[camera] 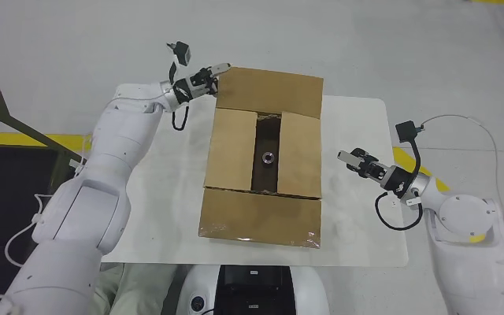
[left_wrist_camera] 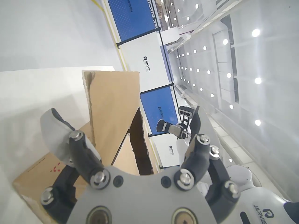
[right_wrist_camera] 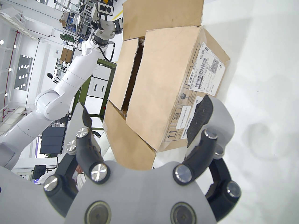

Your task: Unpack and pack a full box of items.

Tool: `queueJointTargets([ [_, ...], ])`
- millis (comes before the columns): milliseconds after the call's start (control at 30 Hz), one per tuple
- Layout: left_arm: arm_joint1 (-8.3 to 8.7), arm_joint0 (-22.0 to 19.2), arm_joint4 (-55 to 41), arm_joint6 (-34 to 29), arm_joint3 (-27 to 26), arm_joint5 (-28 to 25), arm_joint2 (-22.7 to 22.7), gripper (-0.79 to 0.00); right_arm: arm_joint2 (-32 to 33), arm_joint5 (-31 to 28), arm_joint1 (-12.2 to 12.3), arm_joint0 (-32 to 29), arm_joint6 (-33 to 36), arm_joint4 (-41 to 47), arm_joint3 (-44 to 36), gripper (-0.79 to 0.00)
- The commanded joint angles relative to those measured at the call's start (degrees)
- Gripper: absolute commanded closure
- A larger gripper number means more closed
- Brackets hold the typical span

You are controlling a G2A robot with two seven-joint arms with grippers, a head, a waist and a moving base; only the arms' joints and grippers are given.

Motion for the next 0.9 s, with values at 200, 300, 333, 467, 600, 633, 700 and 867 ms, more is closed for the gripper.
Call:
queueJointTargets([
  [200,-0.59,-1.22,-12.20,-10.69,3.06,4.63,-4.30,-0.785,0.00,0.00,0.00,0.00,0.00,0.00,0.00,-0.785],
  [300,-0.48,-1.71,-14.83,-13.92,3.95,6.69,-5.65,-0.785,0.00,0.00,0.00,0.00,0.00,0.00,0.00,-0.785],
  [333,-0.46,-1.81,-15.74,-14.86,4.04,7.63,-6.10,-0.785,0.00,0.00,0.00,0.00,0.00,0.00,0.00,-0.785],
  [467,-0.24,-2.02,-18.10,-17.88,4.07,10.65,-7.55,-0.785,0.00,0.00,0.00,0.00,0.00,0.00,0.00,-0.785],
  [600,0.11,-1.92,-19.08,-21.06,3.41,13.83,-8.56,-0.785,0.00,0.00,0.00,0.00,0.00,0.00,0.00,-0.785],
  [633,0.21,-1.82,-19.16,-21.58,3.17,14.35,-8.79,-0.785,0.00,0.00,0.00,0.00,0.00,0.00,0.00,-0.785],
  [700,0.42,-1.54,-19.12,-22.58,2.48,15.35,-9.15,-0.785,0.00,0.00,0.00,0.00,0.00,0.00,0.00,-0.785],
  [867,1.02,-0.38,-18.37,-24.85,0.16,17.62,-9.89,-0.785,0.00,0.00,0.00,0.00,0.00,0.00,0.00,-0.785],
])
